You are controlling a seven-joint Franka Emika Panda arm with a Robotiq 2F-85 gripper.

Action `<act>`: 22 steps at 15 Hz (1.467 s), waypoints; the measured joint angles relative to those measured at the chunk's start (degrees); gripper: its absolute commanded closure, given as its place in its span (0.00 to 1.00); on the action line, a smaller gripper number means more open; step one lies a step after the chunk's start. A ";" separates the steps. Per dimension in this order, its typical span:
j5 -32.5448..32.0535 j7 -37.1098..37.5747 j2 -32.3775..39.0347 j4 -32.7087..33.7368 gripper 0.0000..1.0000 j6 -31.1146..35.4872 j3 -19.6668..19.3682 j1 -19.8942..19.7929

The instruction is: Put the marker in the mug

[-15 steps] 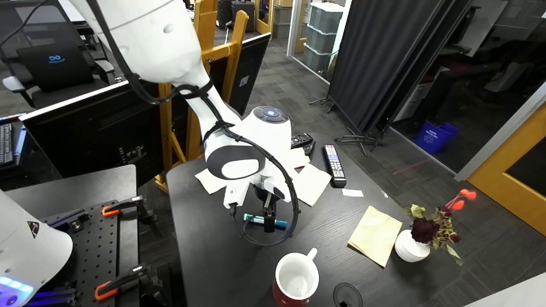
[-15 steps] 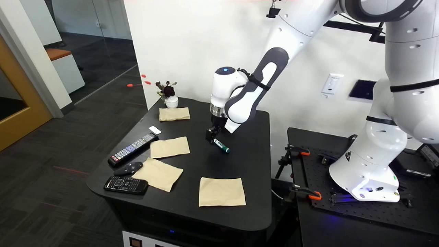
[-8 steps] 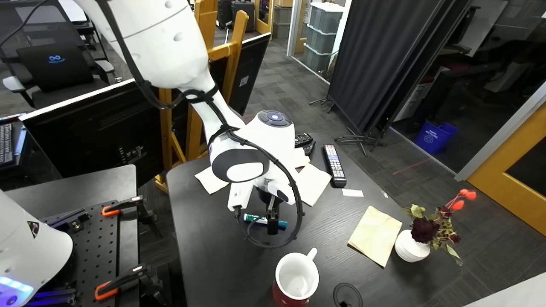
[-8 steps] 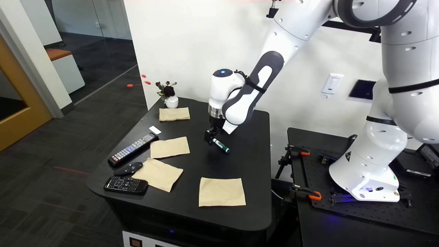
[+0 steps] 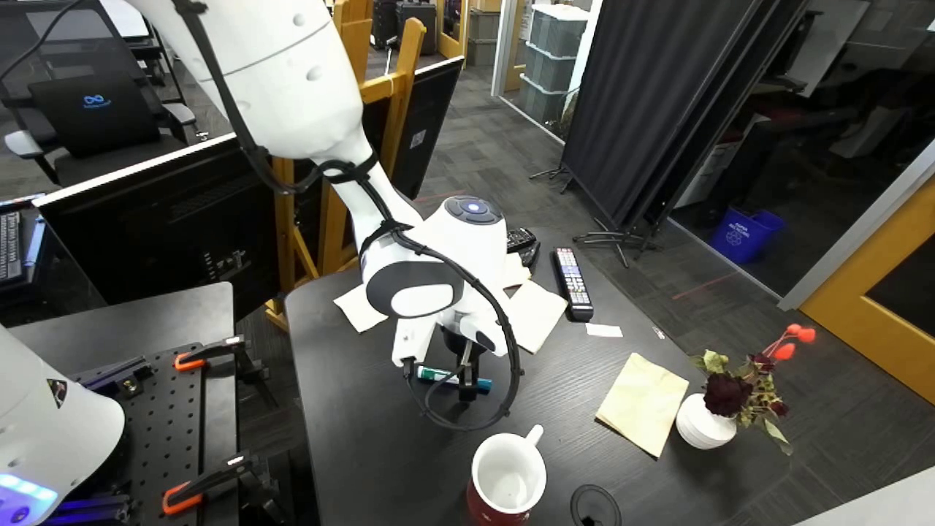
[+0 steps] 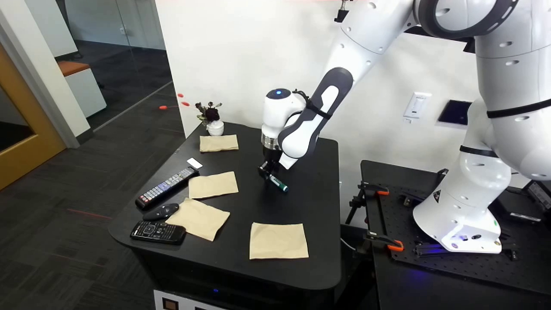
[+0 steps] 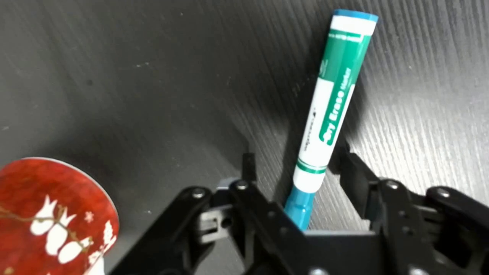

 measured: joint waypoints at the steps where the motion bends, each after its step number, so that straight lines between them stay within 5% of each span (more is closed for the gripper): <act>1: 0.00 0.00 0.13 0.06 0.77 0.00 -0.02 0.00; 4: 0.00 0.00 0.25 0.37 0.99 0.00 -0.04 0.02; 12: 0.00 -0.60 -1.82 0.57 0.95 -1.44 0.21 0.04; 22: -4.32 -2.46 -15.02 -0.57 0.95 -6.59 -0.73 0.07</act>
